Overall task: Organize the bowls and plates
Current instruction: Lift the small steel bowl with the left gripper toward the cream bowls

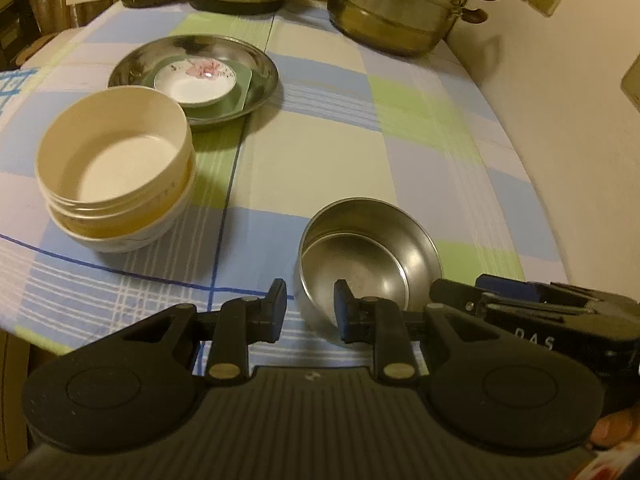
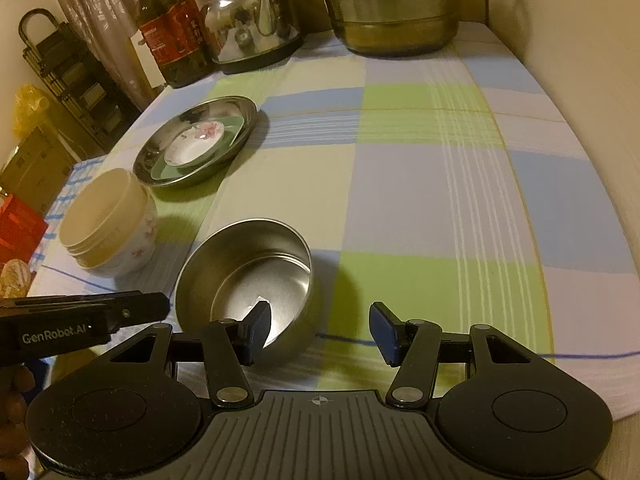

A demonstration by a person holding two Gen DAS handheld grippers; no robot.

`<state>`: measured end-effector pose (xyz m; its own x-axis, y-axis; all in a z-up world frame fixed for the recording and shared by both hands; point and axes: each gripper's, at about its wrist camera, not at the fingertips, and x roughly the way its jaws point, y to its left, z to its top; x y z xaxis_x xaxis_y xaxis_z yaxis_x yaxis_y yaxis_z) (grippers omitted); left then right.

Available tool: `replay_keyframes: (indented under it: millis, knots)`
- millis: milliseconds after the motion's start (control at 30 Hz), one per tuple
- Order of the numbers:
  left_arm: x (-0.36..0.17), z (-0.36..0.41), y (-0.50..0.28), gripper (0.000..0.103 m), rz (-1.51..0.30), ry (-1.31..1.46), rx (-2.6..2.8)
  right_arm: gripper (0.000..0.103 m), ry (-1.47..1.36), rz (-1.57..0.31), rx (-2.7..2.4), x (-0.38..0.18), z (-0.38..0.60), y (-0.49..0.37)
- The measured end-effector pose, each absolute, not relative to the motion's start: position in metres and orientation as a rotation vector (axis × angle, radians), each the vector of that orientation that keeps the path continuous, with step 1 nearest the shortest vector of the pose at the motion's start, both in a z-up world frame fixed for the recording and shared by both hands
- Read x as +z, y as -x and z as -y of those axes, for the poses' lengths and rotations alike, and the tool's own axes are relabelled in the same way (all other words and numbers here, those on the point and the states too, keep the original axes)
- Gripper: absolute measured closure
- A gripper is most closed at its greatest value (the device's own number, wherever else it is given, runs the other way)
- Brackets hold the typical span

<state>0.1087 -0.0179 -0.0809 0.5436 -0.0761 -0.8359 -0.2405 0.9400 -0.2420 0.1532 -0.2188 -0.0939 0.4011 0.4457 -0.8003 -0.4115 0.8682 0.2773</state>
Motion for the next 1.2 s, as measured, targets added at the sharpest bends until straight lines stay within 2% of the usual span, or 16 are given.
replay_keyframes:
  millis: [100, 167, 400, 767, 1200]
  knots:
    - [-0.086, 0.019, -0.116, 0.081, -1.001, 0.325, 0.104, 0.05, -0.035, -1.027, 0.543, -0.098, 0.215, -0.158]
    - [-0.089, 0.018, -0.121, 0.081, -1.005, 0.308, 0.108, 0.057, -0.027, -1.026, 0.546, -0.101, 0.212, -0.161]
    - [-0.098, 0.015, -0.131, 0.082, -1.026, 0.314, 0.112, 0.071, -0.024, -1.032, 0.54, -0.108, 0.209, -0.168]
    - [-0.104, 0.015, -0.135, 0.097, -1.036, 0.322, 0.086, 0.094, 0.011, -1.008, 0.566, -0.11, 0.2, -0.165]
    - [-0.094, 0.019, -0.13, 0.097, -1.01, 0.295, 0.082, 0.094, 0.021, -0.999, 0.561, -0.106, 0.196, -0.163]
